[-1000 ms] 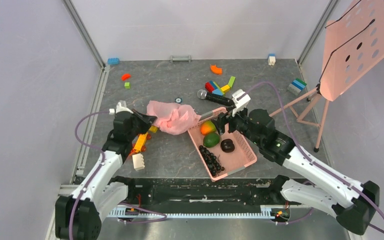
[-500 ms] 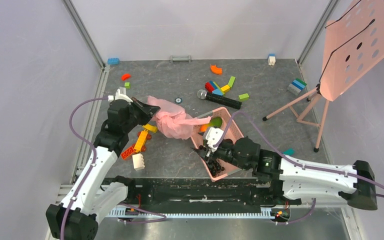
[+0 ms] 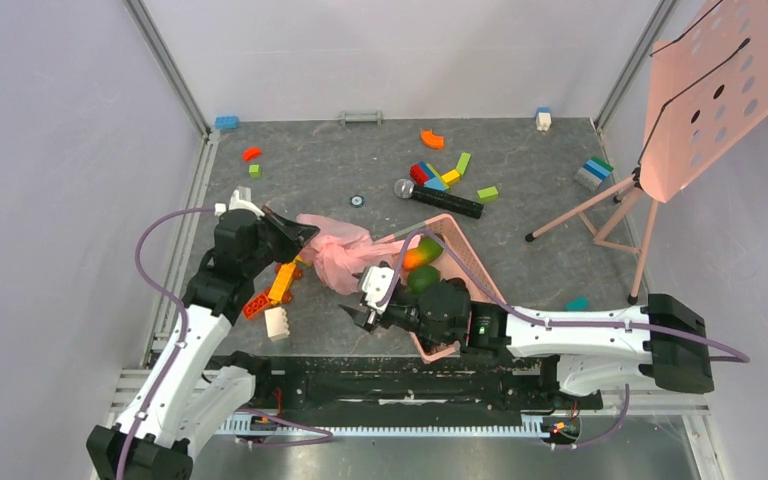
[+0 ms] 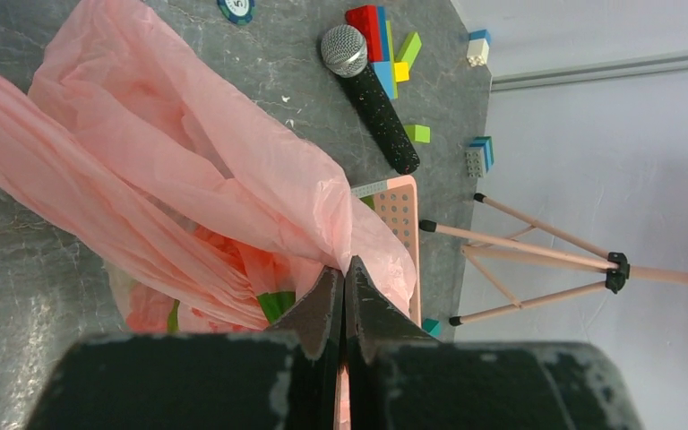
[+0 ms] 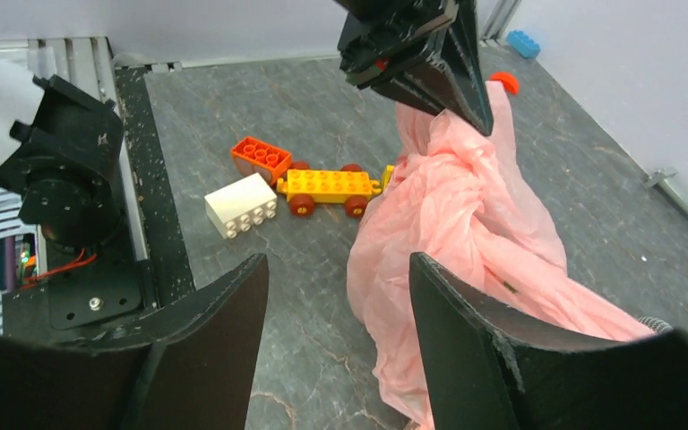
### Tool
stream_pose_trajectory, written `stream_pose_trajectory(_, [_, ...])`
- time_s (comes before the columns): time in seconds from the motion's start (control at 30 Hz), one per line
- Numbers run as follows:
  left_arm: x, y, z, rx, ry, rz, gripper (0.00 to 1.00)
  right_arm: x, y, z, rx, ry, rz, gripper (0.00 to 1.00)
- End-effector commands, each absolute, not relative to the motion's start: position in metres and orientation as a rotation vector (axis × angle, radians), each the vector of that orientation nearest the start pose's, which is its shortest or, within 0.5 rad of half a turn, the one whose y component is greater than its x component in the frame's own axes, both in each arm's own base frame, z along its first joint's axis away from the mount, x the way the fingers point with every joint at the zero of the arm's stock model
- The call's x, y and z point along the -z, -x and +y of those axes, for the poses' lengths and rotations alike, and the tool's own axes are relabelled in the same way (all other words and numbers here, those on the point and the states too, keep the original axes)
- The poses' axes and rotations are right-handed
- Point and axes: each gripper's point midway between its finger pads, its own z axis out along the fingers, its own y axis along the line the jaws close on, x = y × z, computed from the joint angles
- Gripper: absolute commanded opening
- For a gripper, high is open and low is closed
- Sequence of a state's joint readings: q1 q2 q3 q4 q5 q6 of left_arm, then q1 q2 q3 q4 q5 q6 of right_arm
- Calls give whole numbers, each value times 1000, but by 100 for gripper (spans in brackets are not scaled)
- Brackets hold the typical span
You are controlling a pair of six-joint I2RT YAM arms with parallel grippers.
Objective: Take the fake fruits out of the plastic bag
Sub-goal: Untie the plastic bag at the center of the board.
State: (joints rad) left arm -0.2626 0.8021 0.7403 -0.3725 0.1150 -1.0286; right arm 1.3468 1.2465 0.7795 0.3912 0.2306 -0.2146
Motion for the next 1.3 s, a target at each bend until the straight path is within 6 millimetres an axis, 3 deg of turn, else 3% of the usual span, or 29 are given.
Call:
stream_pose_trajectory(0.0, [-238, -267, -132, 965, 753, 1962, 2, -287, -153, 405, -662, 922, 1241, 65])
stream_pose_trajectory(0.13, [-242, -260, -133, 994, 761, 1956, 2, -280, -171, 403, -564, 866, 1274, 77])
stream_pose_trajectory(0.4, [-246, -251, -137, 1041, 767, 1956, 2, -263, -185, 423, -496, 877, 1333, 71])
stream_pose_trajectory(0.5, [-243, -250, -138, 1053, 774, 1965, 2, -262, -188, 427, -498, 866, 1343, 58])
stream_pose_trajectory(0.6, [-244, -248, -140, 1068, 770, 1970, 2, -260, -193, 424, -482, 838, 1365, 34])
stream_pose_trajectory(0.67, [-245, -247, -141, 1079, 769, 1969, 2, -257, -200, 418, -464, 817, 1390, 17])
stream_pose_trajectory(0.8, [-248, -247, -142, 1087, 771, 1959, 2, -251, -208, 406, -467, 780, 1433, 0])
stream_pose_trajectory(1.27, [-249, -269, -110, 861, 832, 1932, 2, -252, -230, 322, -476, 621, 1500, 0])
